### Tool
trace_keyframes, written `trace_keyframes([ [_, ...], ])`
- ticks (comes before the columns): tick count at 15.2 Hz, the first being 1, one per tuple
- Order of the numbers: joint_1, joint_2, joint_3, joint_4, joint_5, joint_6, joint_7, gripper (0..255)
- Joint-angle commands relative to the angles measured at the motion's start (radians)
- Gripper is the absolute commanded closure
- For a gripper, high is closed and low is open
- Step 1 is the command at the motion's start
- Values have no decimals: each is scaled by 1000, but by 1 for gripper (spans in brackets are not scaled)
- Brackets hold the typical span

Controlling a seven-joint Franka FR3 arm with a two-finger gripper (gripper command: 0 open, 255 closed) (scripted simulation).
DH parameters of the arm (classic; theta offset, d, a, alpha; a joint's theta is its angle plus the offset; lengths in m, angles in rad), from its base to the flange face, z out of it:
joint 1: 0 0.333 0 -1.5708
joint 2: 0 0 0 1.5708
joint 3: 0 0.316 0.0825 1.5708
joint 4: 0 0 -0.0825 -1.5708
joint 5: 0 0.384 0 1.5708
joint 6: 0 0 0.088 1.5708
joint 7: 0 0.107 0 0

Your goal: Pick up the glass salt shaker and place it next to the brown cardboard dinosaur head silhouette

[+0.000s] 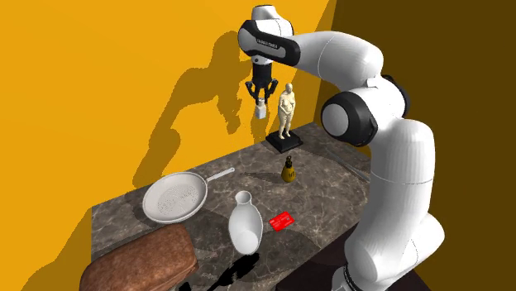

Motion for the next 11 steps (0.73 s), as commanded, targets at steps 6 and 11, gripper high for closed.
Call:
trace_keyframes([
  [6,52,-210,40,-294,21,86,100,255],
  [11,97,-329,79,-446,40,122,184,255],
])
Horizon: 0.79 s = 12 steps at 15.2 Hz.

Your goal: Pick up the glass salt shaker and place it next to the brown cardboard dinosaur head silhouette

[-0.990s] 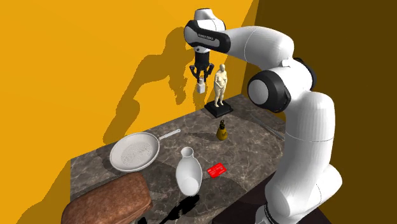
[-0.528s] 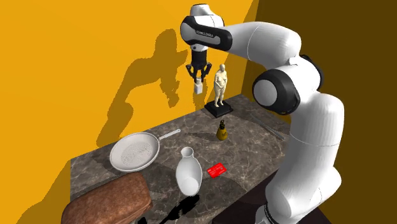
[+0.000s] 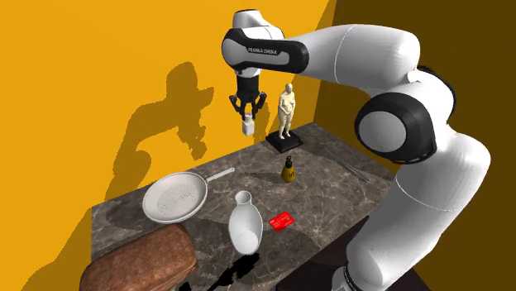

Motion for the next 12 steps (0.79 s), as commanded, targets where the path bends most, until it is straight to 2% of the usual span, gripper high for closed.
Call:
trace_keyframes([
  [1,18,-45,17,-47,8,3,36,255],
  [12,123,-213,132,-233,62,33,246,255],
])
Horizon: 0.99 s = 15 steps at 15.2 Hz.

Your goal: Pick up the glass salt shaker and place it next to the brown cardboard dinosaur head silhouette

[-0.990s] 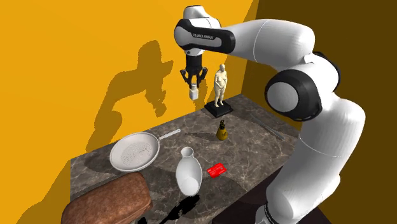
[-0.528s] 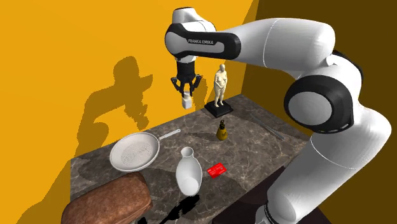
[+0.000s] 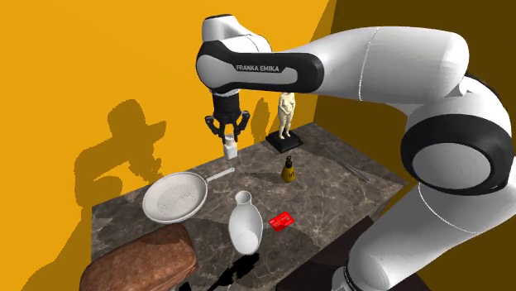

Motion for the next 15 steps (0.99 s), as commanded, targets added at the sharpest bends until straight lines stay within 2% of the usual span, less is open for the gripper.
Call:
trace_keyframes([
  [1,20,-19,25,-17,10,1,44,255],
  [9,102,-62,137,-50,45,5,230,255],
  [15,104,-67,140,-135,49,86,226,255],
])
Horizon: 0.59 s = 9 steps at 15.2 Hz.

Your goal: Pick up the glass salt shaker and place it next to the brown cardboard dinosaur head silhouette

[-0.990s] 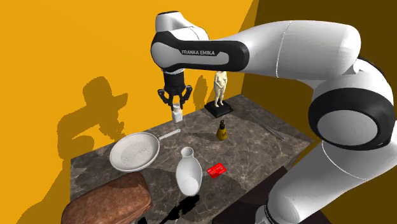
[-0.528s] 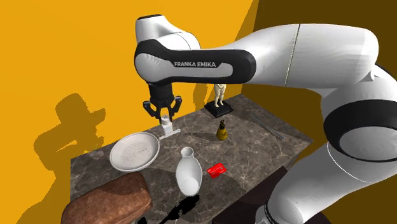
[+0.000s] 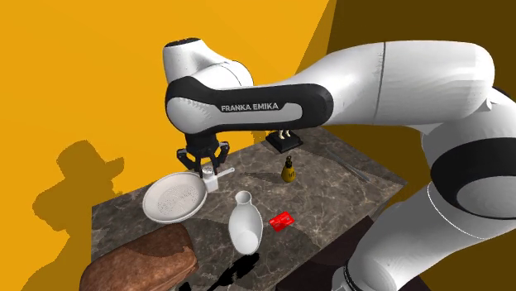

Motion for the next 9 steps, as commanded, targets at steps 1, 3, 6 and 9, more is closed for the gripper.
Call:
trace_keyframes([
  [1,1,-3,1,-31,2,28,-2,255],
  [3,2,-2,2,-57,3,55,-2,255],
  [6,3,1,5,-94,3,95,-3,255],
  [9,4,6,8,-129,2,136,-2,255],
])
